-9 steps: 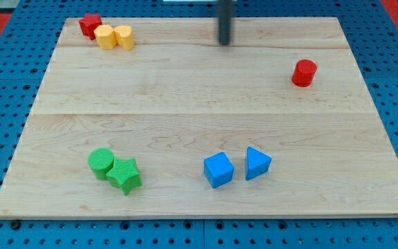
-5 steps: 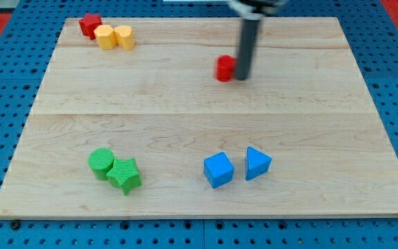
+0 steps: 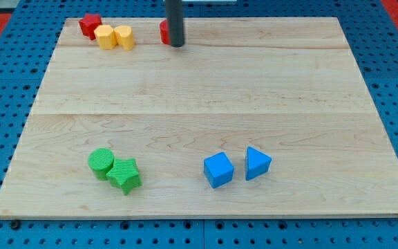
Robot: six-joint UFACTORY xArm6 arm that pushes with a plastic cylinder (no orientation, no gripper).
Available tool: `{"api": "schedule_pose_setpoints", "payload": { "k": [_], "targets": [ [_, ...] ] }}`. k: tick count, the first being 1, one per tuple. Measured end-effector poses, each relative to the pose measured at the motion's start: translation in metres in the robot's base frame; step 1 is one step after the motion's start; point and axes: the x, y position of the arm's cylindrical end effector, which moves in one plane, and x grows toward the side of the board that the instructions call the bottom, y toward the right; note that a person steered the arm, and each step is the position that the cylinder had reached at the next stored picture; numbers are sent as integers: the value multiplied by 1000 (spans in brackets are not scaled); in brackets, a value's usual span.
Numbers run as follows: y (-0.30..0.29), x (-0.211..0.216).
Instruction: Place the red circle parallel to the red star
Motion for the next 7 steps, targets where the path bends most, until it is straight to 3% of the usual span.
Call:
{"api": "schedule_pose_setpoints", "payload": {
  "k": [2, 4, 5, 7],
  "targets": [
    [-26, -33],
    [-101, -40],
    [-18, -11],
    [144, 193]
  ]
}}
